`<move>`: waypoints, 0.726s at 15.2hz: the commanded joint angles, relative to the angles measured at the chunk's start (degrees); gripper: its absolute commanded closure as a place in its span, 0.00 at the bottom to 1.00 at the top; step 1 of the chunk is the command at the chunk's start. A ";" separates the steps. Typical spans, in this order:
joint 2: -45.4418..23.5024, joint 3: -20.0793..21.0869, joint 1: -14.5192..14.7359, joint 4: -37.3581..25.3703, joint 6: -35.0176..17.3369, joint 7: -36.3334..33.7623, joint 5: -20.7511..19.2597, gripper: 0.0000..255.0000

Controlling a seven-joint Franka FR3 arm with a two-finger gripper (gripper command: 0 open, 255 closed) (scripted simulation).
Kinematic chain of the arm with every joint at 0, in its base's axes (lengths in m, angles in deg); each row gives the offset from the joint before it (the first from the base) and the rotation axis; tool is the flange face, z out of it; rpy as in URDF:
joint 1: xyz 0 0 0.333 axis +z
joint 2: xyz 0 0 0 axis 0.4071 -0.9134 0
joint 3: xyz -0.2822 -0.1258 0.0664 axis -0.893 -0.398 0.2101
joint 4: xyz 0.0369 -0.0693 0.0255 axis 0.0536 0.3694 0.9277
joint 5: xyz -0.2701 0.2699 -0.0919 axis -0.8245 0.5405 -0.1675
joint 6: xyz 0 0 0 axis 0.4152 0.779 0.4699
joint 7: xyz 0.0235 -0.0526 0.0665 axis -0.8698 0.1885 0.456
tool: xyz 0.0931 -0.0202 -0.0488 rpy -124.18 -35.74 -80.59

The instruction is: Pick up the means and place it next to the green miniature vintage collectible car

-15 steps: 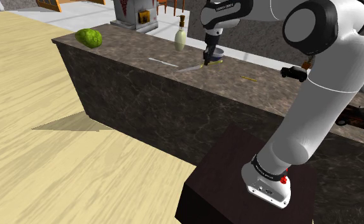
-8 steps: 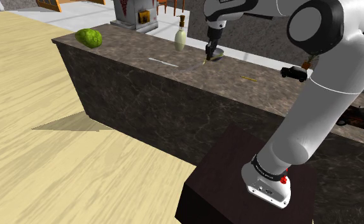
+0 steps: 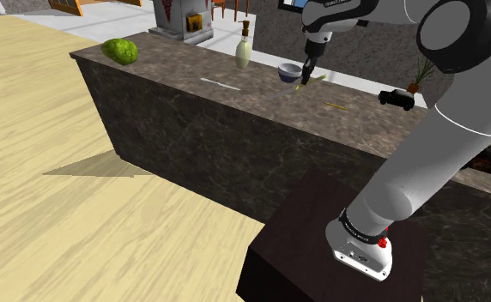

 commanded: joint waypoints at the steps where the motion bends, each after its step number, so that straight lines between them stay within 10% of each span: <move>1: 1.63 -1.09 -1.07 1.21 0.15 1.92 -0.80 1.00; 11: 6.67 -7.88 -7.08 5.64 -0.65 13.36 -3.88 1.00</move>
